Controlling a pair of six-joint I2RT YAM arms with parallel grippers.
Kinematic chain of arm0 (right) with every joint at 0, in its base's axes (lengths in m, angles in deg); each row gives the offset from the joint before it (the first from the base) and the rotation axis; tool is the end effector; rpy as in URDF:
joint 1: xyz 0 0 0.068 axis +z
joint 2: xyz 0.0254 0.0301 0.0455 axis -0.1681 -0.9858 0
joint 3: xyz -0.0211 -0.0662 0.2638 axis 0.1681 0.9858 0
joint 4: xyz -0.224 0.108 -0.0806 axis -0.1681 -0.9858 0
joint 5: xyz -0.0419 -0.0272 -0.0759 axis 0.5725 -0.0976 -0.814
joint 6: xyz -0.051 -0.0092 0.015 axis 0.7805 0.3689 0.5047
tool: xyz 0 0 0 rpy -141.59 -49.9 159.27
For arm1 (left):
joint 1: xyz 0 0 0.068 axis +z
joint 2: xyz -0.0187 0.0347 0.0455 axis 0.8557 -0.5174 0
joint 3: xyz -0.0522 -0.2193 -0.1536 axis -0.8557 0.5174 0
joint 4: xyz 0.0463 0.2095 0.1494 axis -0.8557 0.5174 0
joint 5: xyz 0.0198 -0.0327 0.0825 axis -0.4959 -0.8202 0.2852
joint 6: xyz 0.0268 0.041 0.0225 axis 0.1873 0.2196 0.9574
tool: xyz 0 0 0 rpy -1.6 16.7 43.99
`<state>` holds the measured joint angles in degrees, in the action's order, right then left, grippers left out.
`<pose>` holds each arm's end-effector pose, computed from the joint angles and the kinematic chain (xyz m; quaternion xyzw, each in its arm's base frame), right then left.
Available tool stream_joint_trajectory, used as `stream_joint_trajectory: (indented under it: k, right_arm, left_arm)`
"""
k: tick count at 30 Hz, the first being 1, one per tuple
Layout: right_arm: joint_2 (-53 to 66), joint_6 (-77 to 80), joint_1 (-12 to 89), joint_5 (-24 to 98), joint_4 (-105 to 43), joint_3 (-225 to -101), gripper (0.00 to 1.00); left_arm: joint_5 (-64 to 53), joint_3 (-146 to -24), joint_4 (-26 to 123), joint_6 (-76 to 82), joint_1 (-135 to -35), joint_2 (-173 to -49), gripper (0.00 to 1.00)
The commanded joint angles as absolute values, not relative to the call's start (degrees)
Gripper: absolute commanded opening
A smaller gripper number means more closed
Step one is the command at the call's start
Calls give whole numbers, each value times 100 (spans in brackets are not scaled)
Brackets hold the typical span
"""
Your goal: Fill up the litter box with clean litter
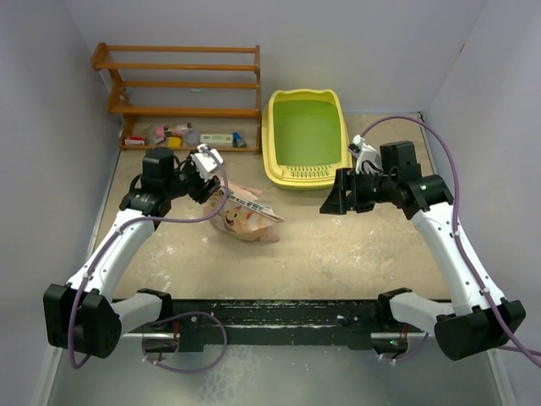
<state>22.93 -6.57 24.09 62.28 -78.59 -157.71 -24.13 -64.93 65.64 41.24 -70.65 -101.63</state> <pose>0.2112 0.0742 0.3657 -0.1107 0.8786 0.3461 0.3098 0.2489 -0.0684 0.3020 0.3895 0.7510 -0.1325 0.5165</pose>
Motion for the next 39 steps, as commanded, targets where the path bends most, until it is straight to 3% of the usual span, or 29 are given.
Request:
stream_joint_trajectory:
  k: [1, 11, 21, 23, 25, 28, 32, 39]
  right_arm:
    - [2291, -478, 2468, 6103, -7996, -16154, 72]
    - [2146, -301, 2566, 6155, -8176, -16300, 72]
    - [2082, -315, 2689, 6118, -8234, -16437, 72]
    - [2110, -332, 2714, 6104, -8230, -16391, 72]
    - [2131, -335, 2725, 6083, -8230, -16341, 71]
    - [2136, -343, 2742, 6108, -8162, -16209, 57]
    - [2124, -369, 2805, 6035, -7951, -16077, 48]
    - [2312, -125, 3300, 5295, -6713, -15788, 53]
  left_arm:
    - [-3167, -6776, 6575, 5181, -7110, -9999, 60]
    - [-2693, -6358, 6997, 5826, -7370, -9856, 60]
    - [-2172, -6154, 6482, 6307, -7615, -10537, 57]
    - [-2122, -6173, 6414, 6347, -7635, -10656, 51]
    - [-2122, -6237, 6414, 6267, -7645, -10776, 38]
    - [-2192, -6338, 6419, 6160, -7663, -10936, 0]
    - [-2545, -6388, 6239, 5912, -7691, -10838, 0]
    - [-3116, -6555, 5701, 5238, -7883, -10623, 0]
